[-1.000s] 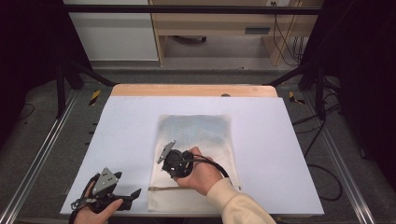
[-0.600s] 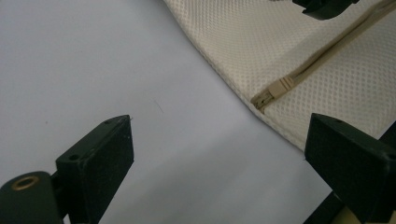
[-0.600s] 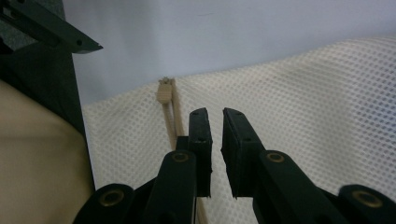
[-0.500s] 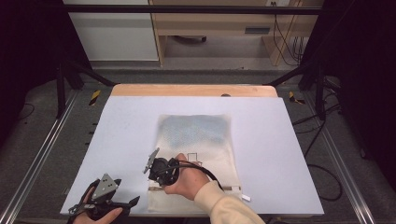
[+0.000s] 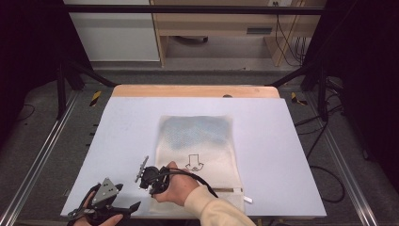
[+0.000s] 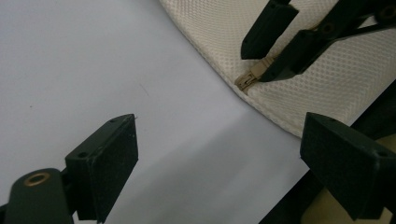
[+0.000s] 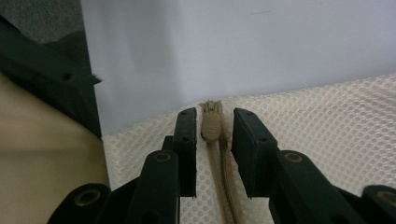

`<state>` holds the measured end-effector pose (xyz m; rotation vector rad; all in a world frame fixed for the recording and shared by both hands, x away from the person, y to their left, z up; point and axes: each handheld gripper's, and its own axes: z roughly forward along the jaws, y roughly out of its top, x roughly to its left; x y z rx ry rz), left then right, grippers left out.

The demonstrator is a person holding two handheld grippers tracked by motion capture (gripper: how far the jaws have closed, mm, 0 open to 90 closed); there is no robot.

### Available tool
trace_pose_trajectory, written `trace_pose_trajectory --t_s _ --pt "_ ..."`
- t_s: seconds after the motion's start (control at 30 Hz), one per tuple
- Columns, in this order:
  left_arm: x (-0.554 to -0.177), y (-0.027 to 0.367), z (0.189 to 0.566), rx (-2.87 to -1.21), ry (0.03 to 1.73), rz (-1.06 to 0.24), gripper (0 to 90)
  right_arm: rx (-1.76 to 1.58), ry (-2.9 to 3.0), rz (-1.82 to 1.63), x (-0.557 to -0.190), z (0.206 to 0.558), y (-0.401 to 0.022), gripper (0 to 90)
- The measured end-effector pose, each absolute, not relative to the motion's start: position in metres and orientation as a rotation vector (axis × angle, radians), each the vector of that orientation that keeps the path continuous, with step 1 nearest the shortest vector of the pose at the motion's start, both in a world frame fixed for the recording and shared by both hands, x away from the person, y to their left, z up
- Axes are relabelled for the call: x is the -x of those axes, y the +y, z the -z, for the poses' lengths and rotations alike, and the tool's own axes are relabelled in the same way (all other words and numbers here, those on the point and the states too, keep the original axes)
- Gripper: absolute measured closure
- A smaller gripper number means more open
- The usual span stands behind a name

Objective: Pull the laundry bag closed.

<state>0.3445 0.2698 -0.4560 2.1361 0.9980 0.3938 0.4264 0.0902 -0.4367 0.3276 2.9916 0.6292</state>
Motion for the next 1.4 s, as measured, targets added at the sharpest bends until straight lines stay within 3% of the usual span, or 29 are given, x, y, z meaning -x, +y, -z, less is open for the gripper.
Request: trace_pose_trajectory --t_s 0.13,0.47,0.7,1.17,1.4 --pt "-0.343 0.265 0.457 -2.146 0.975 -0.391 11.3 -0.315 3.012 -0.592 -0.428 0.440 0.093 81.4" --pt "-0.347 0.251 0.459 -2.117 0.938 -0.314 21.5 -0.267 2.989 -0.643 -0.426 0.419 0.085 81.7" --pt "-0.364 0.247 0.461 -2.015 0.945 -0.166 33.0 -0.245 2.970 -0.673 -0.423 0.412 0.081 81.7" --pt "-0.369 0.239 0.462 -2.027 0.921 -0.135 28.4 -0.239 2.975 -0.676 -0.426 0.413 0.079 81.7" --pt "-0.376 0.237 0.468 -2.047 0.936 -0.104 37.8 -0.219 2.960 -0.704 -0.426 0.403 0.076 81.8"
